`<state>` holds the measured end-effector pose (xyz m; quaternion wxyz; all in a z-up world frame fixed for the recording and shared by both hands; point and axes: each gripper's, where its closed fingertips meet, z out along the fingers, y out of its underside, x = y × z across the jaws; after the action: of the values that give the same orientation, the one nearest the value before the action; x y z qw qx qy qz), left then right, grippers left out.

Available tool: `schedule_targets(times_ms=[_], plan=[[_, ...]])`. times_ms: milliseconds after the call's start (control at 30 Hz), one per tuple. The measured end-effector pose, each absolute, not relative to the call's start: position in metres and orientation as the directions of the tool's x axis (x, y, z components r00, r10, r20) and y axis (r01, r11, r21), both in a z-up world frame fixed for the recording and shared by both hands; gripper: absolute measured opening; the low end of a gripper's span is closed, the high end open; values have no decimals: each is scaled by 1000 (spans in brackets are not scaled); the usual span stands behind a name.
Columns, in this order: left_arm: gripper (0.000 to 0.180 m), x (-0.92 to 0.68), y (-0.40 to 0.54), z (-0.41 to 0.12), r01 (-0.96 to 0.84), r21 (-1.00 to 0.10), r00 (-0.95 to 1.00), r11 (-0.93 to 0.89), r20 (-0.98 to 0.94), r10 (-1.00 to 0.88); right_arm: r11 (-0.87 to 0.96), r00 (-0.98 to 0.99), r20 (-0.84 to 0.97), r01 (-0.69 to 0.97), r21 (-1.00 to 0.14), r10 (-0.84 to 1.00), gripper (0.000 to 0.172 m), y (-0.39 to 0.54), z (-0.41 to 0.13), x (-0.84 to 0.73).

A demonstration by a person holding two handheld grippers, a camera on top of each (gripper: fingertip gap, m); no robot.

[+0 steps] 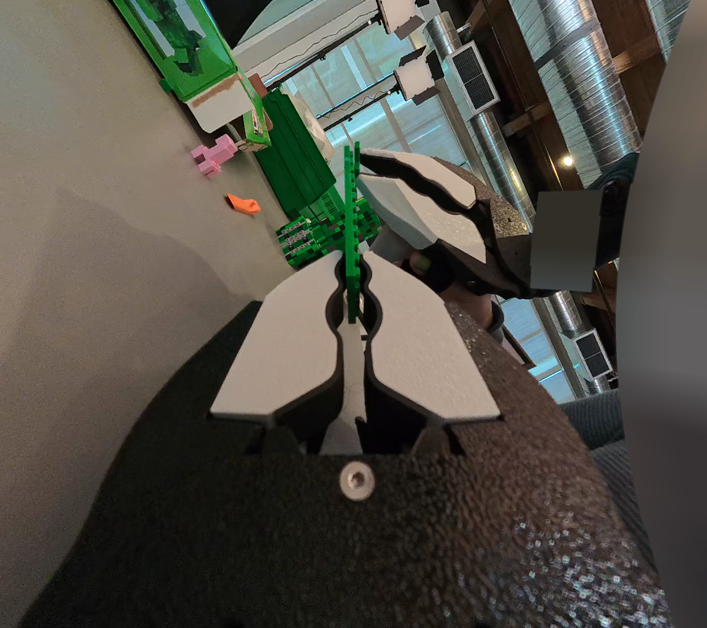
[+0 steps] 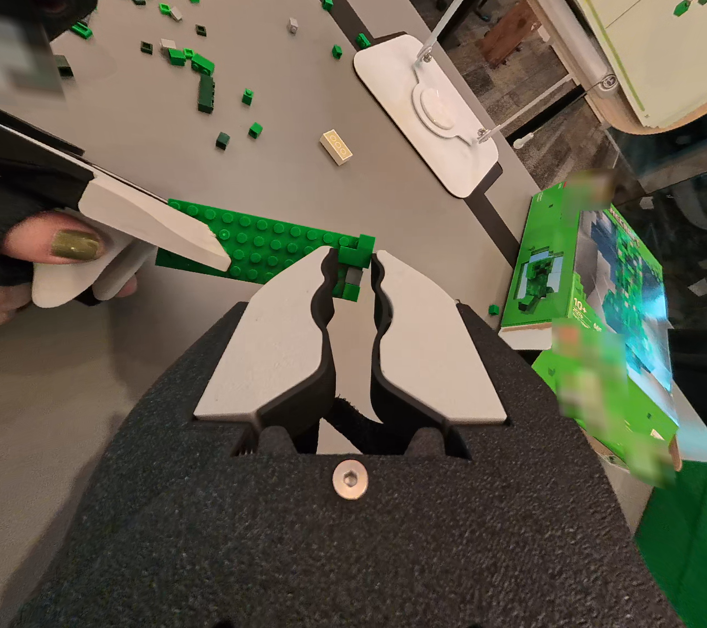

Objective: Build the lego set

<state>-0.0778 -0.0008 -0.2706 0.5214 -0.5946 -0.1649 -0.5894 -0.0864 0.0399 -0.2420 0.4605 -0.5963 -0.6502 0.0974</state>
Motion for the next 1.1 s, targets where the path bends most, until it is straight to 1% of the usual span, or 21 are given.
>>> schedule_targets(times_ms=[300, 667, 833, 900, 1000, 1100], plan=[[4, -75, -1, -272, 805, -415, 232, -424, 878, -418, 271, 109, 477, 703, -657, 872, 16, 38, -244, -82], [4, -75, -1, -273, 801, -415, 230, -432, 879, -418, 209, 152, 428, 700, -683, 891, 17, 39, -245, -81], [4, -74, -1, -273, 799, -408, 218, -442, 882, -419, 185, 168, 404, 691, -699, 899, 29, 39, -244, -79], [4, -71, -3, -273, 786, -411, 210, -462, 880, -426, 150, 170, 342, 662, -734, 924, 30, 38, -241, -76], [4, -61, -5, -273, 750, -409, 178, -519, 882, -437, 14, 168, 138, 583, -812, 976, 30, 45, -233, -63], [4, -51, -8, -274, 706, -384, 114, -595, 891, -439, -121, 117, -68, 547, -829, 991, 31, 47, -233, -48]])
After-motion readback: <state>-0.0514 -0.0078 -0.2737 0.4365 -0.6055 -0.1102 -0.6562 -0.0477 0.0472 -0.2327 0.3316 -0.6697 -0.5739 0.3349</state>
